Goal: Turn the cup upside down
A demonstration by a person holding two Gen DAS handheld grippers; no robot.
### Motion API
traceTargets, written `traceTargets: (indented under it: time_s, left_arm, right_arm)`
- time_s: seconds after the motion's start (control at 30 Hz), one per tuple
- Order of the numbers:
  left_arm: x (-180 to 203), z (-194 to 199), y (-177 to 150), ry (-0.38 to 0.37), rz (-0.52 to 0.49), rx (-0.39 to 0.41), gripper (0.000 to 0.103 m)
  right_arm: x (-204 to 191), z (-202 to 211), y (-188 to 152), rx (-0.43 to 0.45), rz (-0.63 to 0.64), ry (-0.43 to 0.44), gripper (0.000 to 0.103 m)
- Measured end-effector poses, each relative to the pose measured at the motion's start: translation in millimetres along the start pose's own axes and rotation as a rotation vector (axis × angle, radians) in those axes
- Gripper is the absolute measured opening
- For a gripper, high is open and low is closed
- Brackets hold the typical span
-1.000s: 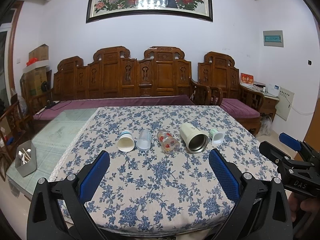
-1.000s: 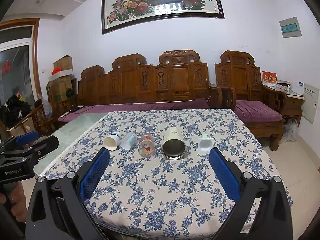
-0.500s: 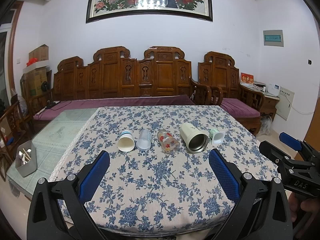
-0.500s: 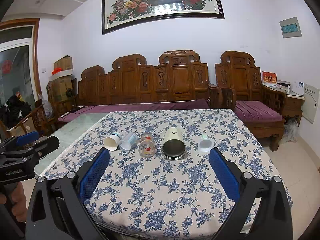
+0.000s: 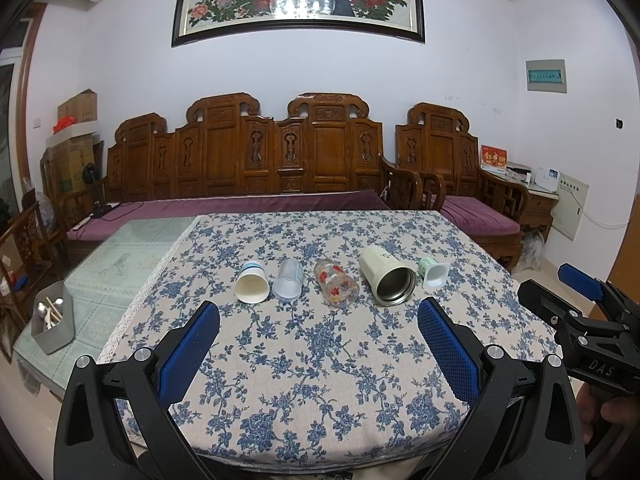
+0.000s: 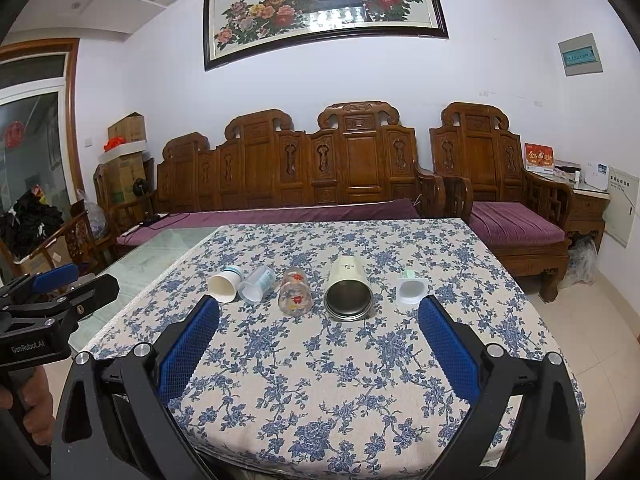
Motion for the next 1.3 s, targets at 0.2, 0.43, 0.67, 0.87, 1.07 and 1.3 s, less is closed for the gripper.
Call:
traceTargets:
  time_s: [0.2, 0.43, 0.67, 0.87, 1.07, 1.3]
  left_arm:
    - [0.6, -0.9, -1.2, 0.003, -0.001, -0.003, 0.095]
    - [-2.7, -7.4, -5.1, -0.002, 0.005, -0.027, 0.095]
    - [-2.5, -43.9, -13.6, -0.007, -0.033, -0.115, 0.095]
    - [-0.9, -78.6, -14.1, -0.032, -0.046, -0.183, 0.095]
    - [-1.6, -122.2, -8.8, -0.068, -0.044, -0.276, 0.095]
    - [-3.6, -173.7, 0.9, -0.095, -0.040, -0.357, 0.095]
  right_arm:
    - [-0.9, -0.5, -0.3, -0.001, 0.000, 0.001, 0.100]
    - [-1.9, -2.2, -0.4, -0.016, -0.004, 0.006, 0.100]
    - [12.8, -31.4, -12.3, -0.062, -0.007, -0.007, 0.100]
    - [30.0, -69.0, -24.1, -0.109, 0.003, -0.037, 0.100]
    - [52.0, -108.6, -31.3, -0.170, -0.009, -0.059, 0.100]
    - [70.0, -149.7, -35.4, -0.227, -0.025, -0.070, 0.100]
Point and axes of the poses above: each gripper's, at about its wrist camera, not at the fingertips, and z roughly against the way its jaws point, x to its right, y to its top, the point moved 5 cm from there along -z, roughly the way its jaws point, and after that the axes turned 1 degree about -z, right-handed, at the moved point
